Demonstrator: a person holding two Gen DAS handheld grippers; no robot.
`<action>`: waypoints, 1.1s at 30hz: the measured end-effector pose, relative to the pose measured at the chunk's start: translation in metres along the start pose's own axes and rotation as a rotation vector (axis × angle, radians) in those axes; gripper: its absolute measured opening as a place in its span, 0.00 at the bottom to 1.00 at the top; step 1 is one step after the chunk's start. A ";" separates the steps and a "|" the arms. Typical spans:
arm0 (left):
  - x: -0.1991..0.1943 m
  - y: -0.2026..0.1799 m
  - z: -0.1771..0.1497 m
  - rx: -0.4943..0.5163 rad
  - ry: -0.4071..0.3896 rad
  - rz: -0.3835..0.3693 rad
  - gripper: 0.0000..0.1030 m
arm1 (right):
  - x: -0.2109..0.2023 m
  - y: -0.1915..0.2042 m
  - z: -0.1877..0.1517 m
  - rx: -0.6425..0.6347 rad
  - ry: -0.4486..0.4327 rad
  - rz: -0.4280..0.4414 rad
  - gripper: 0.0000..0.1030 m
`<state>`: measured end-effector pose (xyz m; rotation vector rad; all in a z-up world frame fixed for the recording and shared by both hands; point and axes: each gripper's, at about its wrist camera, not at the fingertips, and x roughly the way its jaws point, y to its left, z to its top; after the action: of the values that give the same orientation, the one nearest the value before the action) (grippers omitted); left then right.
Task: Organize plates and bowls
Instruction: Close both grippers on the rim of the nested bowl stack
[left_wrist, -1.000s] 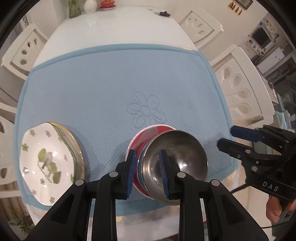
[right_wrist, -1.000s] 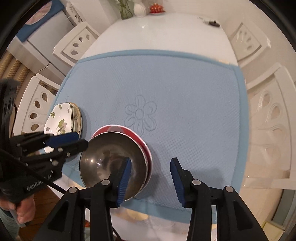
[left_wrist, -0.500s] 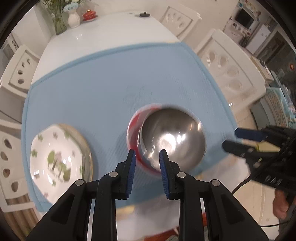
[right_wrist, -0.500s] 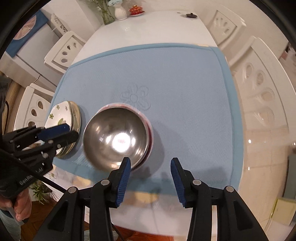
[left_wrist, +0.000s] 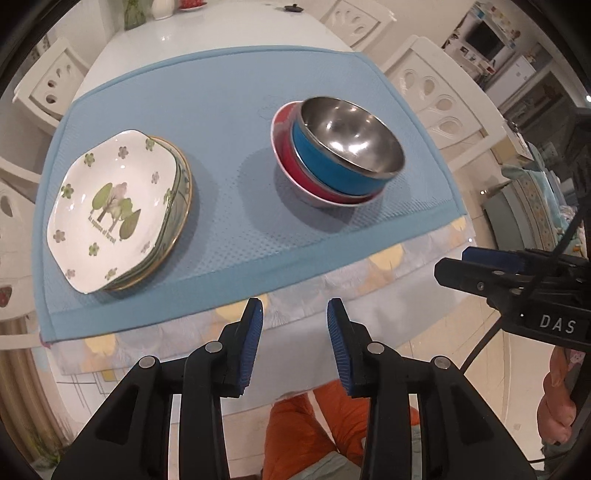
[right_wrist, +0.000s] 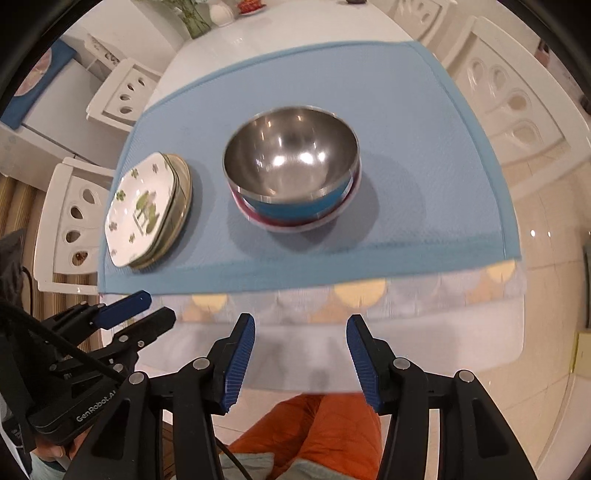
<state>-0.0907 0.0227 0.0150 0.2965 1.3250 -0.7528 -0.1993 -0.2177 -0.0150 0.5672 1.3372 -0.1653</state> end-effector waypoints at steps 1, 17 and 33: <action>-0.002 0.000 -0.002 -0.001 -0.004 -0.006 0.33 | -0.001 -0.002 -0.004 0.011 -0.003 -0.005 0.48; 0.001 0.002 0.012 -0.050 -0.019 -0.103 0.33 | 0.003 -0.027 0.041 0.117 -0.247 -0.039 0.48; 0.030 0.003 0.070 -0.070 -0.075 -0.157 0.42 | 0.026 -0.042 0.062 0.050 -0.242 0.044 0.48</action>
<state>-0.0335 -0.0265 0.0033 0.1081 1.3113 -0.8394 -0.1566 -0.2781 -0.0448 0.5983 1.0872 -0.2248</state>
